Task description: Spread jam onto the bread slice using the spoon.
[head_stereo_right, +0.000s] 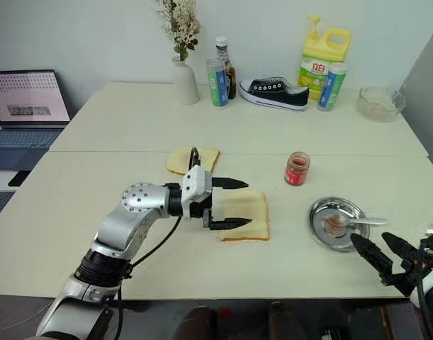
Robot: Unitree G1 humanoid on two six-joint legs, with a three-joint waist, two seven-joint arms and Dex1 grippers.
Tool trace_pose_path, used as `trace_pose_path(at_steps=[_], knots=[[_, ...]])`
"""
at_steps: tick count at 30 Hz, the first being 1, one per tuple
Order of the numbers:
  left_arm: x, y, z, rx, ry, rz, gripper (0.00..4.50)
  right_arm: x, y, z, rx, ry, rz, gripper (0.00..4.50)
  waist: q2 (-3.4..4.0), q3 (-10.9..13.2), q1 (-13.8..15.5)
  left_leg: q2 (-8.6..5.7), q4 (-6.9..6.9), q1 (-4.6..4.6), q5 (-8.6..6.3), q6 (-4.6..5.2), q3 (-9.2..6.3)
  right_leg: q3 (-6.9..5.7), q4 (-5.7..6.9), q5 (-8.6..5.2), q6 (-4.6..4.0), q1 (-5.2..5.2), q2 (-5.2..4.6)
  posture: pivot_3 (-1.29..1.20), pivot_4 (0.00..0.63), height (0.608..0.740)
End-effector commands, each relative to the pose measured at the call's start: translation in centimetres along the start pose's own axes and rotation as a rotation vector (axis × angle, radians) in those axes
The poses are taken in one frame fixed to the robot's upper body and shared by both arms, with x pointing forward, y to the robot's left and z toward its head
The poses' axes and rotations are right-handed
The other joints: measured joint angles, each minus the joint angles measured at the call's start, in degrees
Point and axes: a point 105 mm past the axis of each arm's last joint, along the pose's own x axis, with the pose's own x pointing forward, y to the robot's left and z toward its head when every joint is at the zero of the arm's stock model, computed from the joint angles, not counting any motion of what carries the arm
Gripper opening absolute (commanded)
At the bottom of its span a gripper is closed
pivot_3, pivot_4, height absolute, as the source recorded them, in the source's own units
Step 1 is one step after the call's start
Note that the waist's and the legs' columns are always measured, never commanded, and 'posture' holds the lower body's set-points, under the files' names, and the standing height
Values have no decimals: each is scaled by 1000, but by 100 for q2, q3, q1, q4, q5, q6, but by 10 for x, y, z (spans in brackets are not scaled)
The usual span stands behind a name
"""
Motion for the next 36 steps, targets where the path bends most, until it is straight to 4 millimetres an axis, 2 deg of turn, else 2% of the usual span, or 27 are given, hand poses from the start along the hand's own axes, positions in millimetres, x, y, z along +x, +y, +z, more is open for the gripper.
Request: trace_pose_path(at_steps=[1, 5, 11, 18, 25, 32, 36], knots=[[10, -8, 8, 22, -20, -15, 4458, -6, -10, 7, 28, -48, -30, 4500, 10, -5, -2, -2, 0, 0, 0, 0, 5, 3, 0, 0, -1, 1, 0, 0, 150, 740], [35, -9, 20, 16, -83, -29, 4458, 6, -37, 15, 260, -164, -66, 4500, 3, -4, -9, -2, 5, -3, 0, 1, 9, 8, -2, 1, -2, 2, 4, 0, 150, 740], [46, -7, 30, 11, -112, -10, 4458, 36, -52, 18, 474, -220, -34, 4500, 19, -11, -32, -1, -5, -7, 0, 1, 14, 18, -3, 2, -1, -6, 12, 0, 150, 740], [49, -14, 35, -1, -123, -8, 4458, 55, -64, 6, 551, -185, -57, 4500, 28, -16, -20, -3, -6, -13, 0, 2, 7, 12, -3, -2, -5, -11, 11, 0, 150, 740], [48, -13, 36, -9, -119, 16, 4458, 64, -65, 3, 565, -178, -55, 4500, 30, -17, -23, -2, -5, -12, 0, 2, 9, 13, -2, -2, -5, -11, 11, 0, 150, 740], [49, -10, 38, 12, -107, 20, 4458, 85, -62, -1, 599, -180, -31, 4500, 31, -17, -32, -2, -5, -5, 0, 2, 9, 13, -3, -2, -5, -12, 12, 0, 150, 740], [49, -9, 40, 15, -106, 16, 4458, 92, -69, 6, 669, -243, -25, 4500, 30, -17, -43, -2, -4, -4, 0, 2, 13, 16, -3, -1, -4, -11, 12, 0, 150, 740]])
